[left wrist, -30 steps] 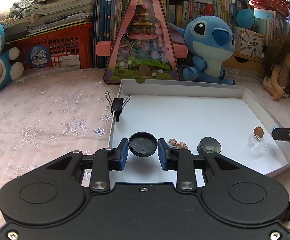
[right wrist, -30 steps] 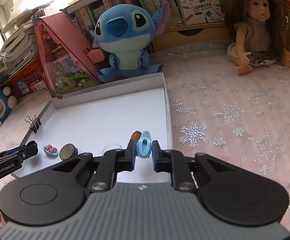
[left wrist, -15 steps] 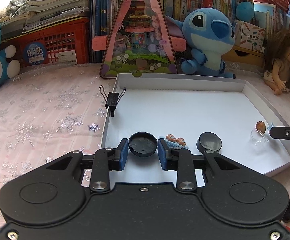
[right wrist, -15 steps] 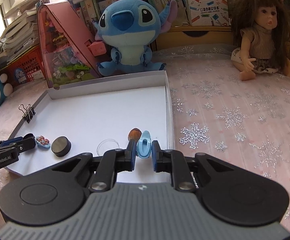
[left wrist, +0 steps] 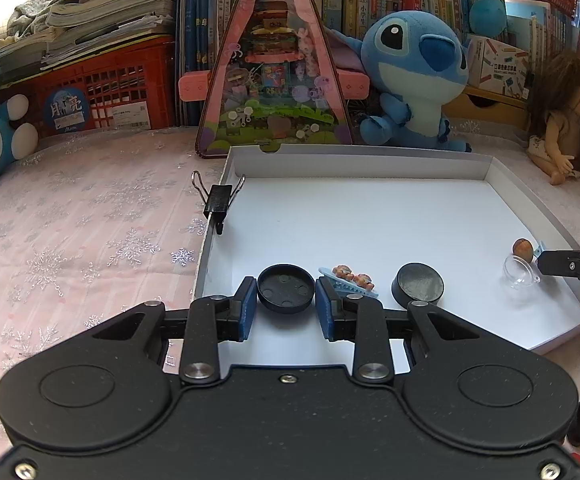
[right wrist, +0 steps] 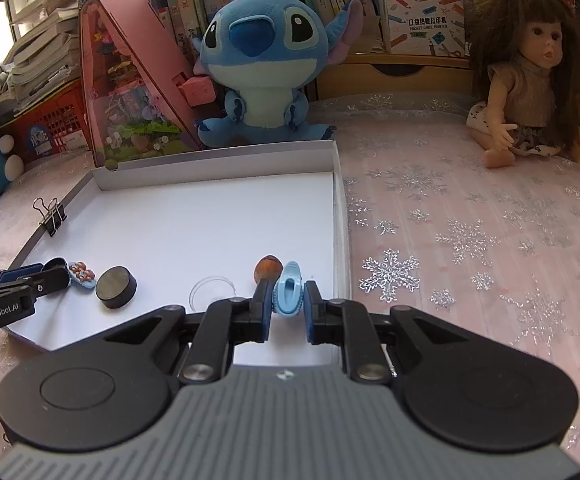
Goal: Organize rigid objects
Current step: 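Carry the black lid and light blue clip over the white tray, then open both grippers to drop the lid and blue clip into the tray, then move both grippers back toward the remaining objects on the table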
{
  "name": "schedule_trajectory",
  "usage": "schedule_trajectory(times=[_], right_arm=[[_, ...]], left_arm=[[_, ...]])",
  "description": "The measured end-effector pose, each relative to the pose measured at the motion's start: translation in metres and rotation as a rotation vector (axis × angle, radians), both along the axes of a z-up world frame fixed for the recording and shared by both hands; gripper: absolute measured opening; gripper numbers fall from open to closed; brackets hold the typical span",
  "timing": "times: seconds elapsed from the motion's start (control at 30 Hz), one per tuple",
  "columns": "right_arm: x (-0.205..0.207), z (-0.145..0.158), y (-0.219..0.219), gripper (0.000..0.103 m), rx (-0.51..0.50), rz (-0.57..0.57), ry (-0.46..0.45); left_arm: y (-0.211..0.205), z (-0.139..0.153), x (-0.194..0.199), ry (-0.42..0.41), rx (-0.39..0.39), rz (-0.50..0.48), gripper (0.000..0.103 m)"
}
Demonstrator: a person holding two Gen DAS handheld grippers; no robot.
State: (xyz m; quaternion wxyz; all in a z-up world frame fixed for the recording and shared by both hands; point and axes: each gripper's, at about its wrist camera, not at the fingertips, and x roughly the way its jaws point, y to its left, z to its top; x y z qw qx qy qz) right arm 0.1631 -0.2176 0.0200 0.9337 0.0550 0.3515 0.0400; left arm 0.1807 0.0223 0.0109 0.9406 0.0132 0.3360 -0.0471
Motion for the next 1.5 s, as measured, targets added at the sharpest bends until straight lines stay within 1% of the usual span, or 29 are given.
schedule_trajectory(times=[0.3,0.47,0.53,0.6,0.63,0.67,0.8,0.87,0.97,1.07,1.17,1.43,1.5], right_arm=[[-0.001,-0.001,0.004,0.020,-0.020,0.006,-0.002],[-0.001,-0.001,0.004,0.023,-0.022,0.008,-0.003],[-0.001,-0.001,0.004,0.024,-0.019,0.006,-0.004],[-0.002,-0.001,0.004,0.030,-0.016,0.005,-0.005],[-0.003,0.000,0.003,0.039,-0.015,0.005,-0.007],[-0.004,0.001,0.003,0.044,-0.017,0.005,-0.010],[-0.010,0.004,0.002,0.047,-0.027,0.008,-0.026],[-0.014,0.006,0.001,0.051,-0.027,0.009,-0.034],[-0.023,0.009,0.000,0.054,-0.032,0.020,-0.053],[-0.035,0.014,0.000,0.060,-0.026,0.034,-0.076],[-0.047,0.017,0.001,0.063,-0.028,0.052,-0.095],[-0.080,0.020,0.009,0.072,-0.071,0.117,-0.148],[-0.087,0.018,0.011,0.073,-0.085,0.135,-0.154]], left_arm=[[-0.002,-0.001,-0.001,-0.003,0.010,-0.003,0.030],[-0.002,-0.001,-0.001,-0.003,0.012,-0.003,0.030],[-0.003,-0.001,-0.001,-0.004,0.015,0.000,0.032],[-0.003,0.001,-0.004,-0.015,0.019,0.002,0.043],[-0.003,0.002,-0.006,-0.023,0.019,-0.002,0.044],[-0.003,0.004,-0.008,-0.032,0.020,-0.006,0.046],[-0.003,0.012,-0.017,-0.058,0.018,-0.023,0.056],[-0.003,0.017,-0.024,-0.068,0.013,-0.030,0.059],[-0.001,0.023,-0.037,-0.084,0.003,-0.040,0.065],[0.002,0.028,-0.051,-0.095,-0.014,-0.053,0.067],[0.005,0.031,-0.066,-0.104,-0.032,-0.062,0.073],[0.003,0.030,-0.100,-0.113,-0.027,-0.107,0.074],[0.003,0.028,-0.108,-0.111,-0.030,-0.118,0.075]])
